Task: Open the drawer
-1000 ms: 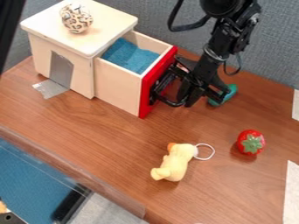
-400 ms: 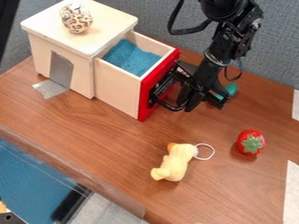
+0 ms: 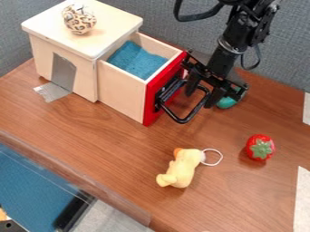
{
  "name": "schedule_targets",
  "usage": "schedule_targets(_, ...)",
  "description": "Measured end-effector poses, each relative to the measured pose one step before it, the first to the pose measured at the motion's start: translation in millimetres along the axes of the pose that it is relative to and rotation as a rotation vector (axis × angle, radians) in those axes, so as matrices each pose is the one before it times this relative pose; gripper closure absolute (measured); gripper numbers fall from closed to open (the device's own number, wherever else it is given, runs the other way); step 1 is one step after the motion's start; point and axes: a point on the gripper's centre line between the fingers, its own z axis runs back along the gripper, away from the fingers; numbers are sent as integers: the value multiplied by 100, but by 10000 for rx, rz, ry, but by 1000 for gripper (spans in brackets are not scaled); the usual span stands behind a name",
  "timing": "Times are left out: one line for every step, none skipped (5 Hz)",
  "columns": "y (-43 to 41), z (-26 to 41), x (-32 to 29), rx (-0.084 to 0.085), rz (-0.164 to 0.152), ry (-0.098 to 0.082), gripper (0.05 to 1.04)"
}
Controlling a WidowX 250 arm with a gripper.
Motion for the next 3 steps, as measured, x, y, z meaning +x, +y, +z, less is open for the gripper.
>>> schedule_targets(-1114,844,152,-139,-310,-170,112)
schedule_targets(-662,2596,353,-338,-60,-576,80)
schedule_targets(-265,1428,-683,-503,185,-143,83)
